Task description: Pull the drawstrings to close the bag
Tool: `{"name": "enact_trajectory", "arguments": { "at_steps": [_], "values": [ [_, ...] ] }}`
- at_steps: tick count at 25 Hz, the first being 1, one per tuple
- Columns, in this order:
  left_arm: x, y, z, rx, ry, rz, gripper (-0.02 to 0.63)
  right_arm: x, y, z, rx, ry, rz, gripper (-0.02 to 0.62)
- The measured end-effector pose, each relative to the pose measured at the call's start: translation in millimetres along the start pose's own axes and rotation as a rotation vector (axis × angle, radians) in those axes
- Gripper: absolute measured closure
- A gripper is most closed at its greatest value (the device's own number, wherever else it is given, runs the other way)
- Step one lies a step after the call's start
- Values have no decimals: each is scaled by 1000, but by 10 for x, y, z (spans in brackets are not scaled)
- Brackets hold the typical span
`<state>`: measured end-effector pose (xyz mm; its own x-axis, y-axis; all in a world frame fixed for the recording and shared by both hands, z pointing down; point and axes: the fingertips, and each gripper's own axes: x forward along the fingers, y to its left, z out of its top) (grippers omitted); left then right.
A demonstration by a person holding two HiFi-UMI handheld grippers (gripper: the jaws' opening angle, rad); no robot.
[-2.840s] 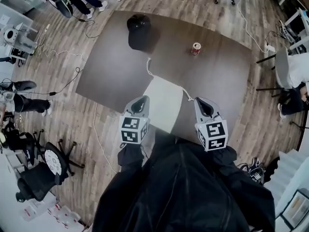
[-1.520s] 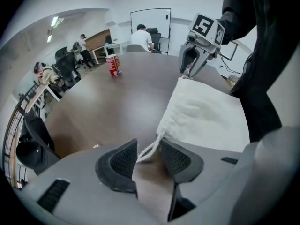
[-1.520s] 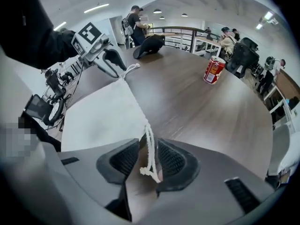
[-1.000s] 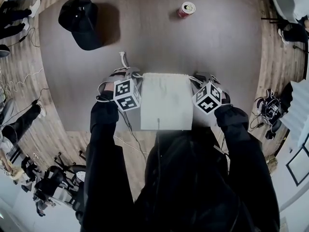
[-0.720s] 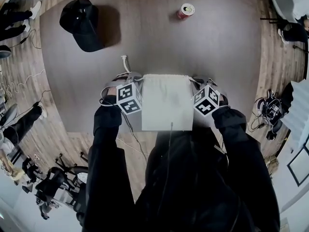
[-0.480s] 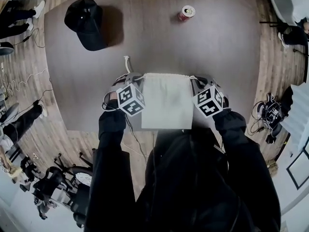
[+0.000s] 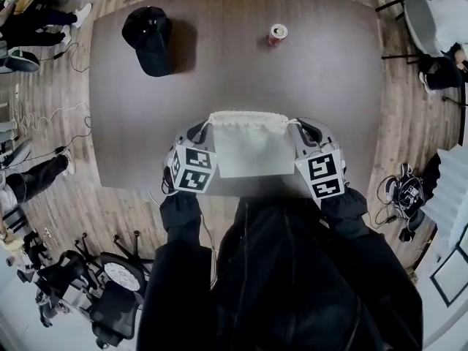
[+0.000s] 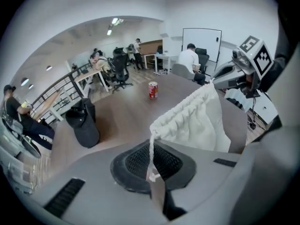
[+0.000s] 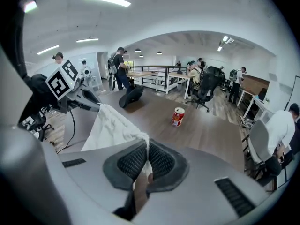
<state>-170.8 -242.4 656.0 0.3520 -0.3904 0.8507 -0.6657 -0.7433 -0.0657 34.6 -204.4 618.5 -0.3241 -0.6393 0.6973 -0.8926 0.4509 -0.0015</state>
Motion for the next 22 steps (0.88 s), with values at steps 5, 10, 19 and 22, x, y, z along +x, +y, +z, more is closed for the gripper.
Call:
{"name": "enact_trajectory", "arguments": {
  "at_steps": [5, 10, 19, 22],
  "values": [
    [-663, -116, 380, -109, -145, 138, 574, -588, -83, 297, 2, -110, -51, 569],
    [-1277, -225, 678, -255, -288, 203, 574, -1171, -151, 603, -2, -217, -109, 571],
    [-2066, -281, 988, -453, -492, 309, 574, -1864, -300, 862, 11, -335, -197, 571],
    [-2207, -294, 967, -484, -511, 336, 574, -1964, -269, 894, 6, -348, -206, 571]
  ]
}}
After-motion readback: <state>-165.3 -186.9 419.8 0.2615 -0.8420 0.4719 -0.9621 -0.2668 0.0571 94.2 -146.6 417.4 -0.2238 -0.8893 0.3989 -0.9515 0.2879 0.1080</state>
